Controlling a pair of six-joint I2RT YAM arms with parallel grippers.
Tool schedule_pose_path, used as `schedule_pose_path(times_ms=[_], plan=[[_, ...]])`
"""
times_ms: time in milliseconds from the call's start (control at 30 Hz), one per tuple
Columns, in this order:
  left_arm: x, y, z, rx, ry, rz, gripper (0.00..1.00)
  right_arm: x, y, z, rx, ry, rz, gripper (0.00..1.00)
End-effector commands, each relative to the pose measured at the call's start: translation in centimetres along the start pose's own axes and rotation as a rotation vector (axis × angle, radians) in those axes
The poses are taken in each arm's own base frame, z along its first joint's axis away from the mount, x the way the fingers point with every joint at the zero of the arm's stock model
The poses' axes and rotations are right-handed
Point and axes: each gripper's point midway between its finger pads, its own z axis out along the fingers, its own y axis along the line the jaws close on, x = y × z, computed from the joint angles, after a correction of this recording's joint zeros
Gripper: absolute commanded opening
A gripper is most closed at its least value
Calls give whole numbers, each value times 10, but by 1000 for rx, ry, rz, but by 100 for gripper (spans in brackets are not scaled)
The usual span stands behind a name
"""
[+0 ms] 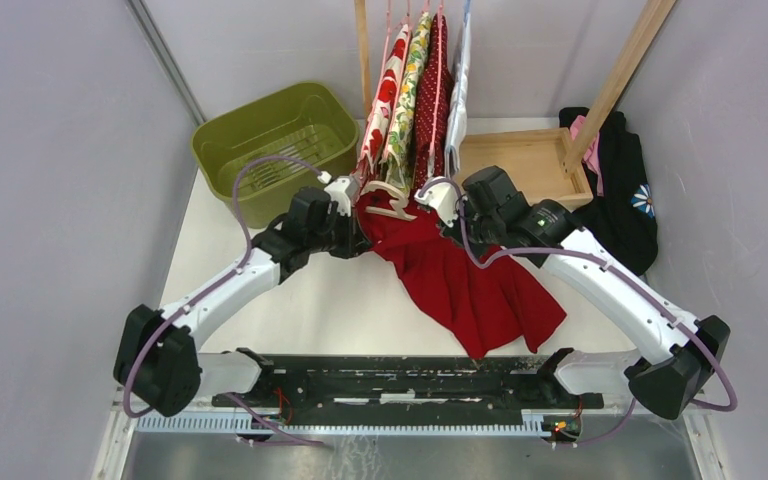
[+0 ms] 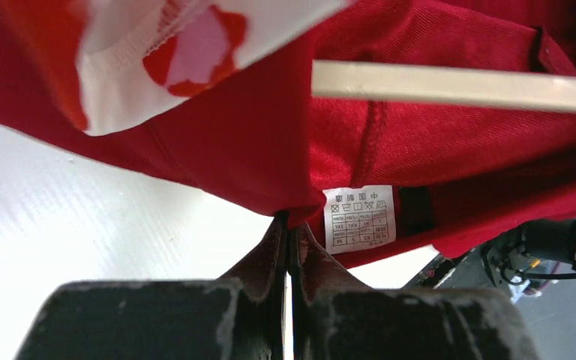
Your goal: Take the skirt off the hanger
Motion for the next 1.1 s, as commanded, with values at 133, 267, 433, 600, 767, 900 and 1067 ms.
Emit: schedule_pose_path(times_ms=[133,267,433,600,767,900,1067], plan=[[61,35,29,-143,211,-102,3,-59,-49,-66,229,-258,49,1],[69,30,32,-141,234,-86,3,-75,-69,-83,333,-307,53,1],[71,27,34,-135,247,-77,3,-81,-85,-89,412,-321,67,1],[52,23,28,-143,211,-48,3,-75,-67,-73,318,-311,76,1],[13,14,11,-155,107,14,28,-69,-54,-66,246,-291,65,1],[-19,11,-10,-187,10,73,44,-69,-46,-60,200,-285,65,1],[-54,9,-44,-237,-115,139,57,-69,-38,-54,155,-280,70,1]])
